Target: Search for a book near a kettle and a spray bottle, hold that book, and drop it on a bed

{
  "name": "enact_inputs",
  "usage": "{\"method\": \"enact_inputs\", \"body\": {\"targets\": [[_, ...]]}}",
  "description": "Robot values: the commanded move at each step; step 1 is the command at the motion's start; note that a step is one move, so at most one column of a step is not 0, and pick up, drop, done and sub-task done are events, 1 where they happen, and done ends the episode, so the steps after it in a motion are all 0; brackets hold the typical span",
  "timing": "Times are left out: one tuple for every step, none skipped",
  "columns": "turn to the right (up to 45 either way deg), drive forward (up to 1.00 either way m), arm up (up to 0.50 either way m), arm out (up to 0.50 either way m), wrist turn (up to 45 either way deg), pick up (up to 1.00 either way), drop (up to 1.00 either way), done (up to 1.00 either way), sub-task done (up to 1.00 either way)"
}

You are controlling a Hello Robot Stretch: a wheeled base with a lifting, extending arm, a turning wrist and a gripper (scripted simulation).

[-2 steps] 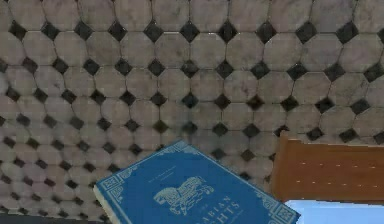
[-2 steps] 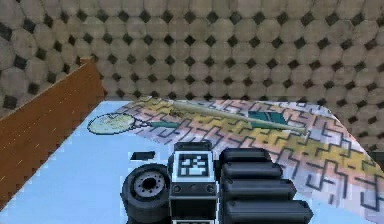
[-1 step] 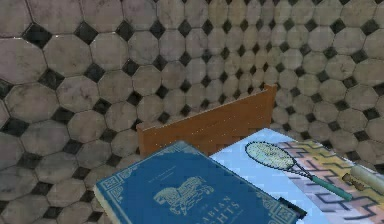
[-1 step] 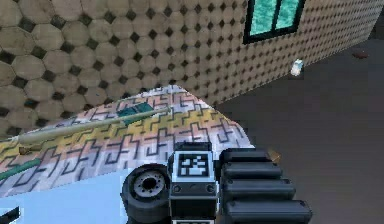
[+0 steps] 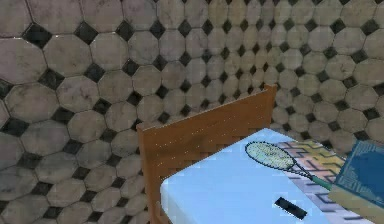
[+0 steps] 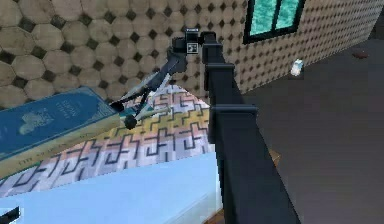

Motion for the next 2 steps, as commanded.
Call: {"method": "enact_inputs", "body": {"targets": [[0.0,0.0,0.0,0.0,39.0,0.0,0.0,0.0,0.0],[0.0,0.0,-0.24,0.0,0.0,0.0,0.0,0.0,0.0]]}}
